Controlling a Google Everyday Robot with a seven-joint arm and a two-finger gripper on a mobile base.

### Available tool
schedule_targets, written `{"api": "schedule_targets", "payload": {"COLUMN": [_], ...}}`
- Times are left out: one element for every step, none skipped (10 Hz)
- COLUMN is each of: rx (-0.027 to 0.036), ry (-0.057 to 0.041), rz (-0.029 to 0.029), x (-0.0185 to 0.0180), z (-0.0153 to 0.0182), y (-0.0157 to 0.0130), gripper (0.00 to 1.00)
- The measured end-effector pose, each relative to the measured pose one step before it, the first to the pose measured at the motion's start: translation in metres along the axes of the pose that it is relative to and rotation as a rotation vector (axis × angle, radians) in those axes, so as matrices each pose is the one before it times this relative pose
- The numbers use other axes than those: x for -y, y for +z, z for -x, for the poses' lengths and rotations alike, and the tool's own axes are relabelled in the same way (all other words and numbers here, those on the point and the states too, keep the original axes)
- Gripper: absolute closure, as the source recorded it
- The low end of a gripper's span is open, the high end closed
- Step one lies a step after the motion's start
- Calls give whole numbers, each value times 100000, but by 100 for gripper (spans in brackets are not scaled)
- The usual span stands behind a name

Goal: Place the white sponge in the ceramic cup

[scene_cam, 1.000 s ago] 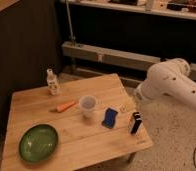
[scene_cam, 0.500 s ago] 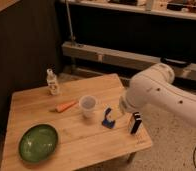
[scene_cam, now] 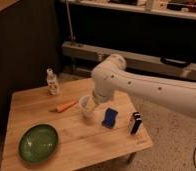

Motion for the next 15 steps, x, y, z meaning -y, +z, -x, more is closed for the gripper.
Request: {"api": "schedule_targets", "payload": {"rx": [4144, 3259, 2746, 2979, 2459, -431, -634, -1777, 43, -595, -802, -1588, -322, -144, -502], "ry": [2333, 1867, 1545, 2444, 2367, 1363, 736, 2838, 1557, 2255, 1606, 1306, 633, 91, 1086], "rz": [337, 5, 202, -938, -3840, -2321, -1562, -3589, -1482, -2663, -1970, -1374, -236, 70, 1216], "x": [399, 107, -244, -525, -1159, -1069, -626, -1999, -1315, -2045, -1622, -1372, -512, -48, 395], "z": [-913, -490, -151, -110, 330, 195, 3, -17, 488, 1023, 1123, 918, 478, 205, 60], "y": [2826, 1980, 1528, 1734, 1364, 457, 154, -591, -552, -683, -653, -530, -15, 97, 230], "gripper": [20, 20, 20, 20, 20, 20, 20, 20, 20, 20, 20, 20, 20, 20, 20]}}
